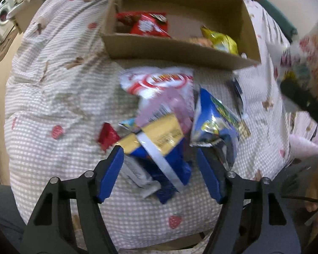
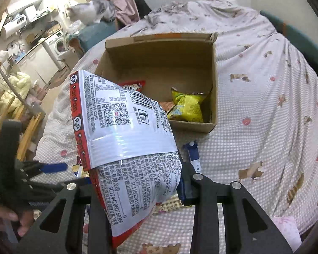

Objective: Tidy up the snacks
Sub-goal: 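Grasp the white printed bag with the right tool while the left tool grasps the blue-and-yellow packet, then carry both packets into the box and open both tools to drop them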

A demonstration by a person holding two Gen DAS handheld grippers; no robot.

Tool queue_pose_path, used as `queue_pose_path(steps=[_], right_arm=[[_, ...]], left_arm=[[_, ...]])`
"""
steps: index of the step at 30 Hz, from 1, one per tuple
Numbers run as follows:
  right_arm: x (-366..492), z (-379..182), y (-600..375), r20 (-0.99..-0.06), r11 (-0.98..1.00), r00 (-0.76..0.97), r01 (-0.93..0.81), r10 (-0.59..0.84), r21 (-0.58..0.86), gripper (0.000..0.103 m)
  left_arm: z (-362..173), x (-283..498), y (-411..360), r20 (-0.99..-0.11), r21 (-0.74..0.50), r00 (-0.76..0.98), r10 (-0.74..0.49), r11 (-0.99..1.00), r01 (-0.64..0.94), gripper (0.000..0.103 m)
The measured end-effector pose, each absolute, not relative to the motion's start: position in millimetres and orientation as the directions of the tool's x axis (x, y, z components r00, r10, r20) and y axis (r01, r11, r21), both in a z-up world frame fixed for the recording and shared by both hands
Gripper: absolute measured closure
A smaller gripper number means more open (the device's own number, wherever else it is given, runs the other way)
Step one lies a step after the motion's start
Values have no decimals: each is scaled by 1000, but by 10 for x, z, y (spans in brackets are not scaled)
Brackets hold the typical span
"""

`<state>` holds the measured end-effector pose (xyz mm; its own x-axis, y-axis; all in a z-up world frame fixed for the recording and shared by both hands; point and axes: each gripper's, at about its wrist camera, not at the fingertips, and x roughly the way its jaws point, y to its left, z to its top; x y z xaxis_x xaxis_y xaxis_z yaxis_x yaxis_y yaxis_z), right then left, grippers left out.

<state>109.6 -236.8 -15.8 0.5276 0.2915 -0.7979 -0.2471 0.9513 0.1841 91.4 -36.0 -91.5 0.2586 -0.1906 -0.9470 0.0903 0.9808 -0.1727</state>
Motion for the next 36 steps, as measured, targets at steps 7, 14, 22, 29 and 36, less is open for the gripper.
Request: queue_pose_path(steps=[7,14,22,29,36], right_arm=[[987,-74,-2426,-771,948,558,-252,307,196,68],[856,139,-2564,-716,966,651,-212,252,147,68],[801,281,-2856,-676,986,718,-114,168,124,68],[765,407,-3077,-641,995,763,-25,85,101,68],[863,529,-3289,-612,994,791,51,20,98,68]], left_arm=[[-1128,947,-521,-962,-146,223,-159,987,73,68],[-1116,936,-610,-959,-160,225,-172,985,70,92],[-693,861,-525,-932,-140,323,-163,986,93,93],[-260,984,-433,-888,-120,433,-152,988,101,93],[-75,1149,-414,-864,-93,484,-137,989,113,93]])
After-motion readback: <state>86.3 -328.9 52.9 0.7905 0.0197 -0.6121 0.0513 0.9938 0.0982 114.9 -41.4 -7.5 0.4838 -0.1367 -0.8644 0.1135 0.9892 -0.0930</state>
